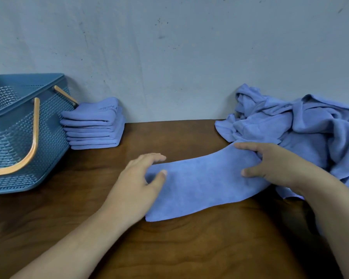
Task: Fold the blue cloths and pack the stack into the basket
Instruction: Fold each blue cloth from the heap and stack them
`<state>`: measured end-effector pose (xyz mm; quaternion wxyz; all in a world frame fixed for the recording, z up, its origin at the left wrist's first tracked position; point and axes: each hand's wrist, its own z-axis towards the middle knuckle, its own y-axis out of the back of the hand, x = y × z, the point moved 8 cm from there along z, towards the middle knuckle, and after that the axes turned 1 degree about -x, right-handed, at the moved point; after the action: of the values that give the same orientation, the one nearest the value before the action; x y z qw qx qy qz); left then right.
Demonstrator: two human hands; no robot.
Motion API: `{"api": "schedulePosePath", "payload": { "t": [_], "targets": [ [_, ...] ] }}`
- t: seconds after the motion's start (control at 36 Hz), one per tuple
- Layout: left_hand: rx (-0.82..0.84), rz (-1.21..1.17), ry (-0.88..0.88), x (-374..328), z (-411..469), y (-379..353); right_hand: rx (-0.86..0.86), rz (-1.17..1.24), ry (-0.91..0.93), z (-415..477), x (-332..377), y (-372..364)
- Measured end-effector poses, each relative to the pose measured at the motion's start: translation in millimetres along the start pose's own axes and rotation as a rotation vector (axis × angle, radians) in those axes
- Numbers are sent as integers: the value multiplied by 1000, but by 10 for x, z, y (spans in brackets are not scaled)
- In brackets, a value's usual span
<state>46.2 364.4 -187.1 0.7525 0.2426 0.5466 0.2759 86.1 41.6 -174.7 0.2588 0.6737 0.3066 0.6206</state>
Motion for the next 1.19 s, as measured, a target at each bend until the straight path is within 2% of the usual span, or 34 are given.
{"api": "schedulePosePath", "payload": {
  "t": [0.08,0.39,0.53,0.64,0.69,0.78,0.94,1.0,1.11,1.19],
  "targets": [
    [17,27,-60,66,75,56,-37,-11,50,-42,97,15],
    [58,-39,16,261,161,-62,-374,236,383,-304,786,-185],
    [-15,-107,22,259,161,-2,-448,173,588,-484,1251,-553],
    [-48,-341,37,137,115,74,-407,72,761,-587,1462,-956],
    [-82,-446,113,155,110,98,-328,44,801,-610,1470,-1140],
    [-103,-472,220,256,134,99,-261,40,839,-628,1459,-1229],
    [3,-466,160,292,192,-21,-183,72,807,-583,1421,-1222],
    [-7,-459,145,304,189,-27,-130,-22,804,-579,1400,-1251],
    [-55,-449,176,358,203,11,-76,-409,753,-584,1281,-1225],
    [-64,-432,201,387,213,23,-96,-530,644,-556,1152,-1063]
  ]
}}
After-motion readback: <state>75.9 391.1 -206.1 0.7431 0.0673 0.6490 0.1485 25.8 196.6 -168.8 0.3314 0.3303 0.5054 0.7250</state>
